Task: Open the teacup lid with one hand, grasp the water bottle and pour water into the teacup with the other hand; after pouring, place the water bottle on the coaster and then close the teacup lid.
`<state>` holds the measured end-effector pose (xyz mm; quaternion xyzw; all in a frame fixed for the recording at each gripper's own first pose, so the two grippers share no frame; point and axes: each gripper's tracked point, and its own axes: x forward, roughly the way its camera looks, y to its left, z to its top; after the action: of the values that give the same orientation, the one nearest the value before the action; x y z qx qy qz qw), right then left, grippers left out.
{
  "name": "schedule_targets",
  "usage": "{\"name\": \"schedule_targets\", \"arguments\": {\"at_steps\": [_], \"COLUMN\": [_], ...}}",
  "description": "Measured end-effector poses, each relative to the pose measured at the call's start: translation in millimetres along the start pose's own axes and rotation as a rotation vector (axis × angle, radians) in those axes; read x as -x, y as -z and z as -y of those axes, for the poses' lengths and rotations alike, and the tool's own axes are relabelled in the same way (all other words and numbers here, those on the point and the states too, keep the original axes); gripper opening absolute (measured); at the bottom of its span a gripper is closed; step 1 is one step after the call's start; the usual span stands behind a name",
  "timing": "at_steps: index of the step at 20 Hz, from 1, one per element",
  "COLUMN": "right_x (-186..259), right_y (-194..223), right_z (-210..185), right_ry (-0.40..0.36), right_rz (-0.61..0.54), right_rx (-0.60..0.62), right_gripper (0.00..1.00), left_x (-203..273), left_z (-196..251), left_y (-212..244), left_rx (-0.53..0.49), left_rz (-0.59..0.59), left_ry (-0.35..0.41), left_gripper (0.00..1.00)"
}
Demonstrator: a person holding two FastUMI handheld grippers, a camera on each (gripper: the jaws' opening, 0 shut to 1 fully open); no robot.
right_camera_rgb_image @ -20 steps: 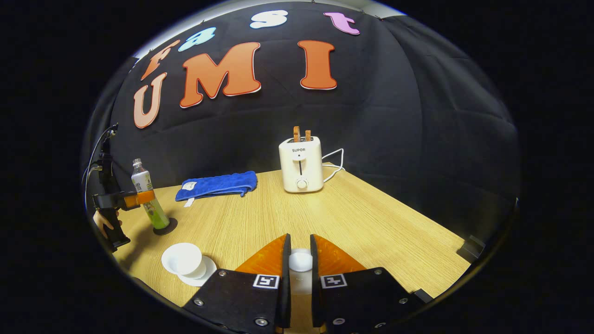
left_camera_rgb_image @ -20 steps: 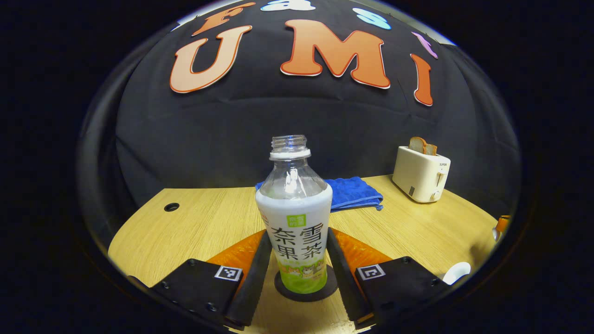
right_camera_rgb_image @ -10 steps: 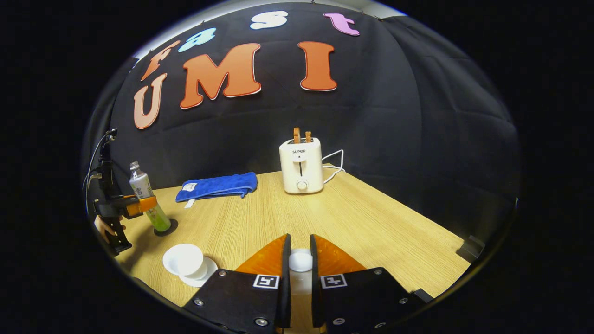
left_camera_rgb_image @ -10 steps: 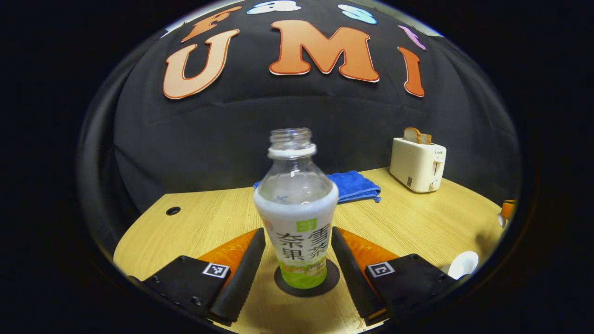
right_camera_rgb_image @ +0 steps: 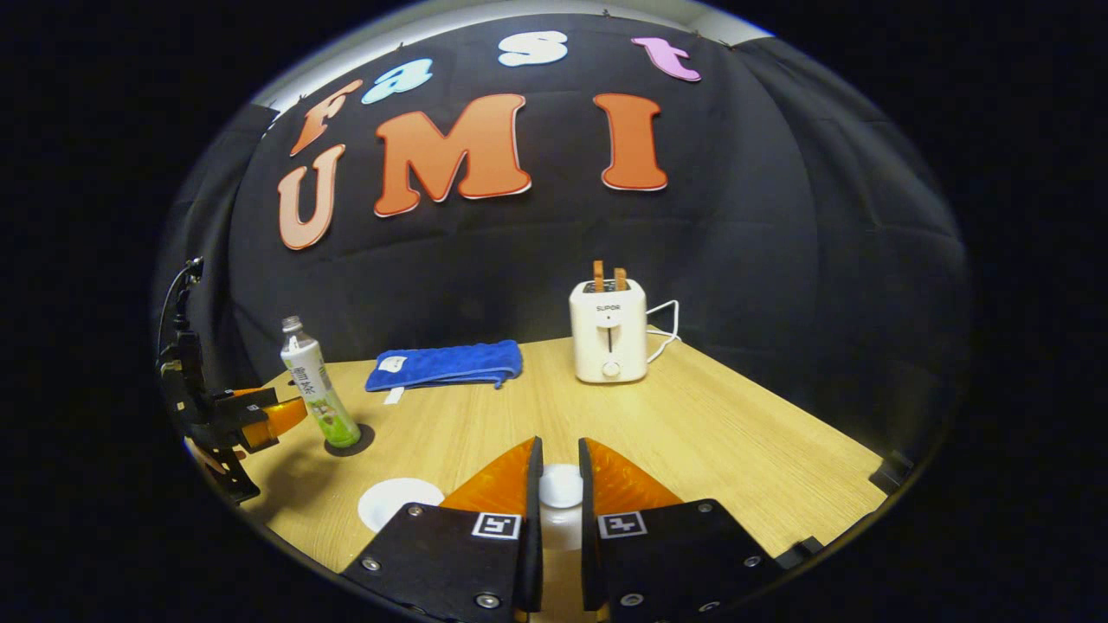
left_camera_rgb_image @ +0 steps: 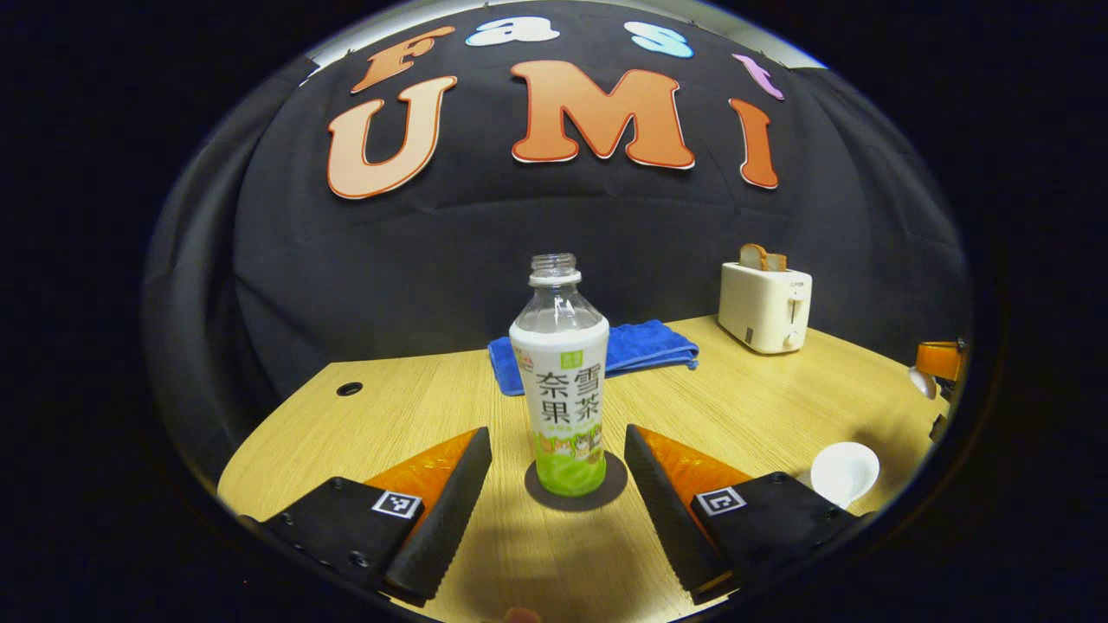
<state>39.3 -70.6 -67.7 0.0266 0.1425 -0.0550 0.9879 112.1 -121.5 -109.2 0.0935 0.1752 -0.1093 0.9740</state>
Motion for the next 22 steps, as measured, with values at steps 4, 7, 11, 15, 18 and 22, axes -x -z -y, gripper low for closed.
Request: {"name": "schedule_targets", "arguments": {"at_steps": [4,7,11,15,18,22], "right_x": [0,-4,-12,-21,-24,-27], "right_y": [0,13,33,53,59,66], "right_z": [-63,-97,-116,-121,-123,-125], "right_ry": [-0.137,-0.202,-0.228,-0.233,-0.237,-0.240], "right_rz": [0.007,-0.015,-0.057,-0.100,-0.118,-0.132], "right_rx": [0.023,0.056,0.080,0.094,0.097,0.104], "right_gripper": [0.18,0.18,0.18,0.18,0.18,0.20], "left_x": [38,59,73,73,75,71], "left_z": [-12,-28,-49,-60,-62,-73], "left_y": [-8,-11,-12,-1,9,11], "left_rx": [0.017,0.043,0.057,0.084,0.097,0.098], "left_rz": [0.057,0.084,0.112,0.094,0.081,0.083], "left_ry": [-0.025,-0.053,-0.091,-0.104,-0.115,-0.113], "left_gripper": [0.99,0.98,0.99,0.95,0.99,0.99]}}
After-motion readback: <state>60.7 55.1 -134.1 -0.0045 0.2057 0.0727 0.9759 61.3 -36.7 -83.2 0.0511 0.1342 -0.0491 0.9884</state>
